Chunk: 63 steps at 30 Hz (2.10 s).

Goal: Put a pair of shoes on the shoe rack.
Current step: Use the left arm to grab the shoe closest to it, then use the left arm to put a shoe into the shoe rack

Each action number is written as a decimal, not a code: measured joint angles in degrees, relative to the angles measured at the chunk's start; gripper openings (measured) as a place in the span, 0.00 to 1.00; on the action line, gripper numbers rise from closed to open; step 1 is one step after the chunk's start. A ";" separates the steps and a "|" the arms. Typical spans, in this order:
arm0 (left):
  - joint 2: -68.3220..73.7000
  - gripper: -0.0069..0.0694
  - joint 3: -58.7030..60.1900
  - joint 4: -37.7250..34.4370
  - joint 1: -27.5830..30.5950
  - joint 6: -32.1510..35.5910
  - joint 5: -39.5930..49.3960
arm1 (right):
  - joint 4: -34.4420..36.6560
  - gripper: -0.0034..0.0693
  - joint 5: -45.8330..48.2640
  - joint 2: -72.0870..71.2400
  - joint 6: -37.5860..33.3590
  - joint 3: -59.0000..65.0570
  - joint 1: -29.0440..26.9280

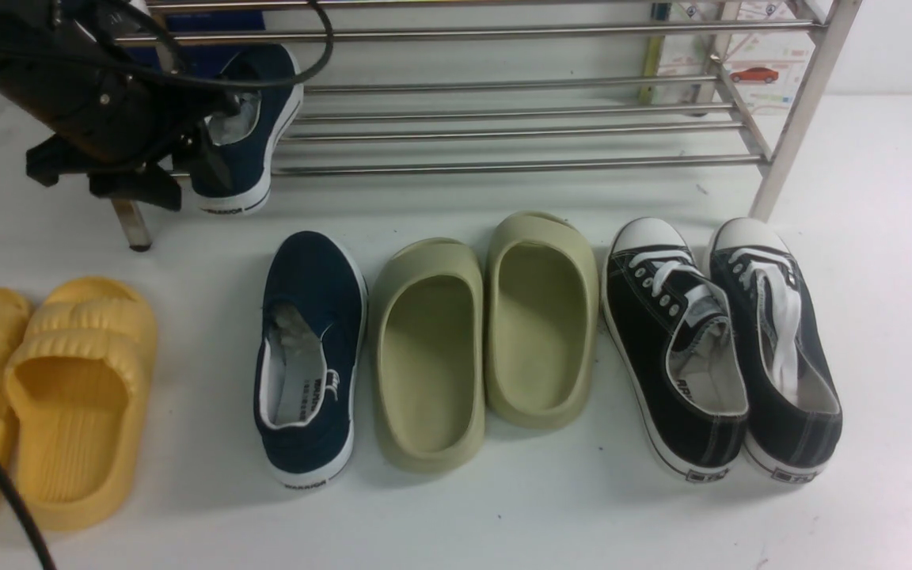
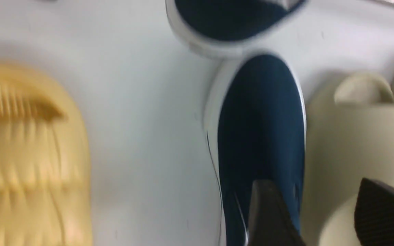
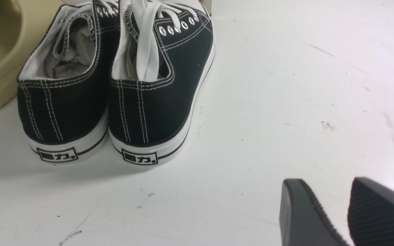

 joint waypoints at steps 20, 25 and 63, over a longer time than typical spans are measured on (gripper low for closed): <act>1.81 0.51 27.93 16.15 -15.54 -24.61 -18.82 | 0.00 0.39 0.00 0.00 0.00 0.00 0.00; 0.80 0.16 27.93 16.15 -15.54 -24.55 -18.90 | 0.00 0.39 0.00 0.00 0.00 0.00 0.00; 13.03 0.08 -5.98 18.39 -15.29 -18.87 -12.85 | 0.00 0.39 0.00 0.00 0.00 0.00 0.00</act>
